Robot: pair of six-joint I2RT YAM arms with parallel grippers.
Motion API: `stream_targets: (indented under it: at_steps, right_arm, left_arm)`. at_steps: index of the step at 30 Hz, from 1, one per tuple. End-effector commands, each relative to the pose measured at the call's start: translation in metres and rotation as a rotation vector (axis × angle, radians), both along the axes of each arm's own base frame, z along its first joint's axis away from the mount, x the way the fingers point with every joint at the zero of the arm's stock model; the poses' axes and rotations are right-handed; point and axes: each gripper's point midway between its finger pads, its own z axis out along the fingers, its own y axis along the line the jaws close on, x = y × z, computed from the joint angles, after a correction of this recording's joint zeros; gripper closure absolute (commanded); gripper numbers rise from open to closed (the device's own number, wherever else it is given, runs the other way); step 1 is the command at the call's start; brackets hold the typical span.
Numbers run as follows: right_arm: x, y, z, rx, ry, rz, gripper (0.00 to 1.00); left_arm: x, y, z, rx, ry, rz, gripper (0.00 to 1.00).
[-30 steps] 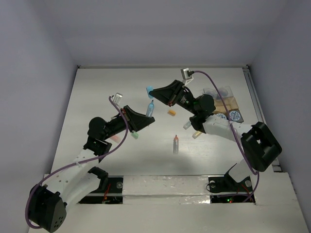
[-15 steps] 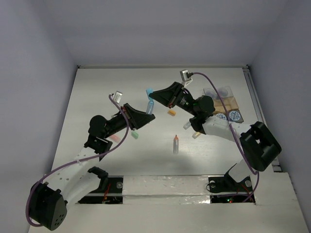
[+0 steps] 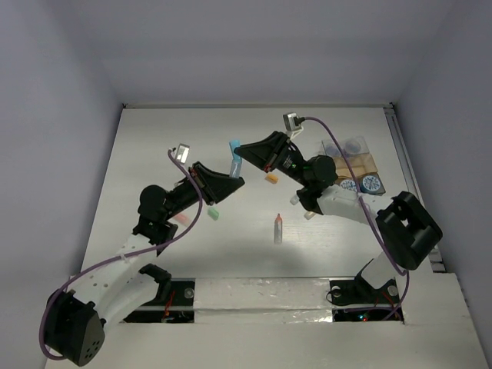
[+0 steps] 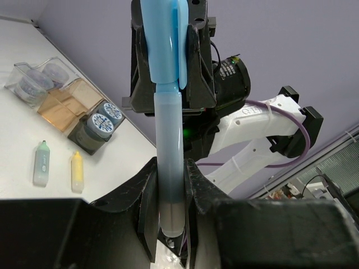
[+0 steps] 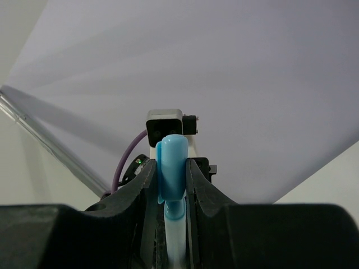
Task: Sort the stationery into containers
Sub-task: Close the pen cap on the pen.
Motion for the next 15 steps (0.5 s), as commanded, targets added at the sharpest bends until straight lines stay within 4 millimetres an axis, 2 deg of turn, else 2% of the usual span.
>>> stream_targets:
  at_steps: [1,13,15]
  right_arm:
    - [-0.023,-0.004,0.01,0.081,-0.084,0.036,0.83]
    - [-0.048,-0.01,0.012,0.188,-0.1,0.055,0.78]
    - [-0.051,-0.005,0.008,0.176,-0.094,0.069,0.77]
  left_arm:
    - [-0.003,0.007,0.048,-0.095,-0.185,0.041,1.0]
    - [-0.003,0.017,0.086,-0.202,-0.308,0.109,1.0]
    - [0.0,0.017,0.09,-0.2,-0.323,0.12,1.0]
